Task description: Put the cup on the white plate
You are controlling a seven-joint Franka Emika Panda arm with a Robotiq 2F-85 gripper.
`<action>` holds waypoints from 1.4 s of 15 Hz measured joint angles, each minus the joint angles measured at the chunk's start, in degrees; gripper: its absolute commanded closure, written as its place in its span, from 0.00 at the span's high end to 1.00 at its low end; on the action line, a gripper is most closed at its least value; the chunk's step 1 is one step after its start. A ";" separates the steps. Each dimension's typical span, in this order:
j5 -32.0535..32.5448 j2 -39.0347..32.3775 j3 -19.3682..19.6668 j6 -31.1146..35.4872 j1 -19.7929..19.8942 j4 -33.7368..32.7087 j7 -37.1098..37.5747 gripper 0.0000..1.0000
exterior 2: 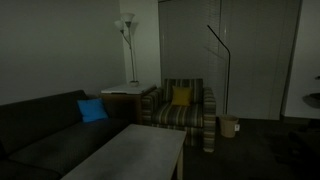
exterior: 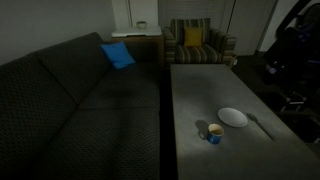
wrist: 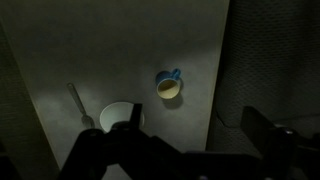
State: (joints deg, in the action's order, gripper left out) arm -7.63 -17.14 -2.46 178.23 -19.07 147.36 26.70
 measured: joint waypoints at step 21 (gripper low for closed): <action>-15.27 -36.26 -4.23 15.33 2.53 -29.85 4.20 1.00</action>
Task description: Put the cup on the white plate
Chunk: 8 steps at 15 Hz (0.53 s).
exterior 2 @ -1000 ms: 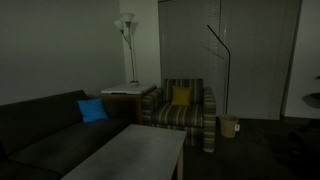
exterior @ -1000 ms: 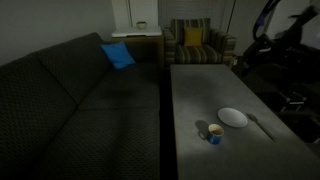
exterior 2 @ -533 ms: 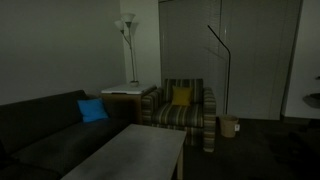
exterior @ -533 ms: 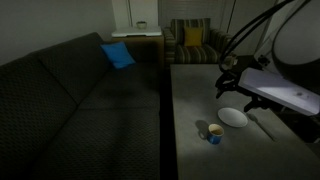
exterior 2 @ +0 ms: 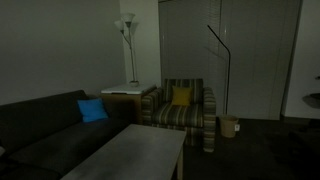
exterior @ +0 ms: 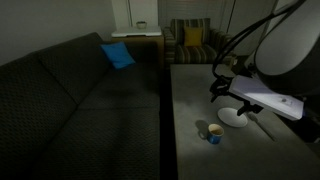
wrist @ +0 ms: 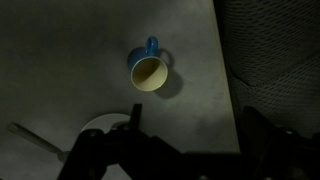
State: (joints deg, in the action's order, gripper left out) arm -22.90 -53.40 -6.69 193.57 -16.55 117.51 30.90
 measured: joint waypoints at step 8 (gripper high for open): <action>-0.31 -7.81 6.89 -5.81 -9.39 -7.57 -1.22 1.00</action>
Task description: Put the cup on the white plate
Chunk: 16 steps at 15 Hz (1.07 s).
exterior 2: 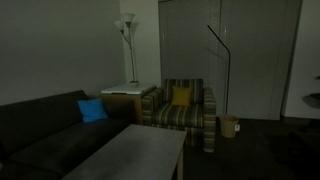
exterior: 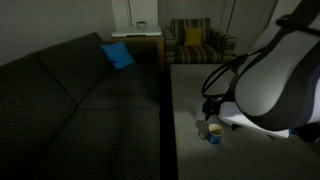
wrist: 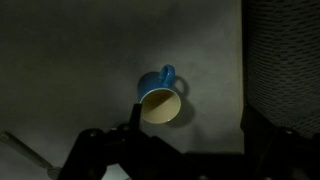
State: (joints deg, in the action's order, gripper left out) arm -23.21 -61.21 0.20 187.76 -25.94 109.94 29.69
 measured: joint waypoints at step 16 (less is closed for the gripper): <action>3.77 -20.26 5.60 -21.72 -1.40 -34.27 2.22 1.00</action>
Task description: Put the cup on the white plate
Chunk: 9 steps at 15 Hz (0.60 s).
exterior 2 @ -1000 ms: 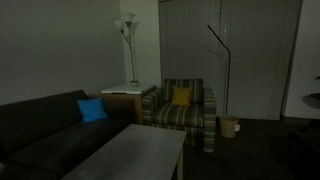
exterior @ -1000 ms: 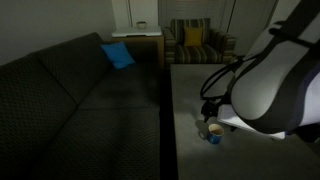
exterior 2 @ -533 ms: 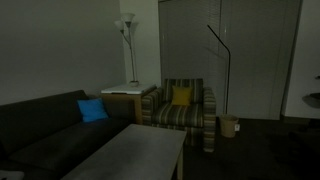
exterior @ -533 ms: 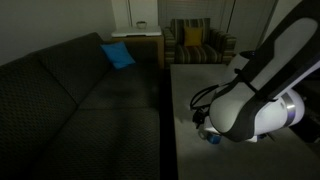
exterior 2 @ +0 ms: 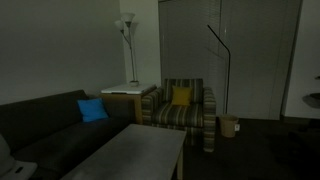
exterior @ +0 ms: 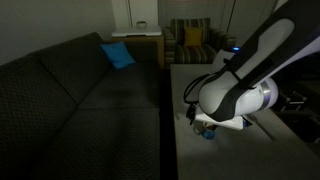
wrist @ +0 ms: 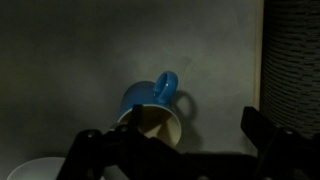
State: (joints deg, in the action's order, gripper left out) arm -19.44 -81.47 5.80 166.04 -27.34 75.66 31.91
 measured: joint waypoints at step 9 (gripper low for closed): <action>4.96 -2.06 3.48 -3.88 0.54 -4.04 10.89 1.00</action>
State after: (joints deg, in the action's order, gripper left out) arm -14.48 -83.53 9.28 162.16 -26.80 71.62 42.80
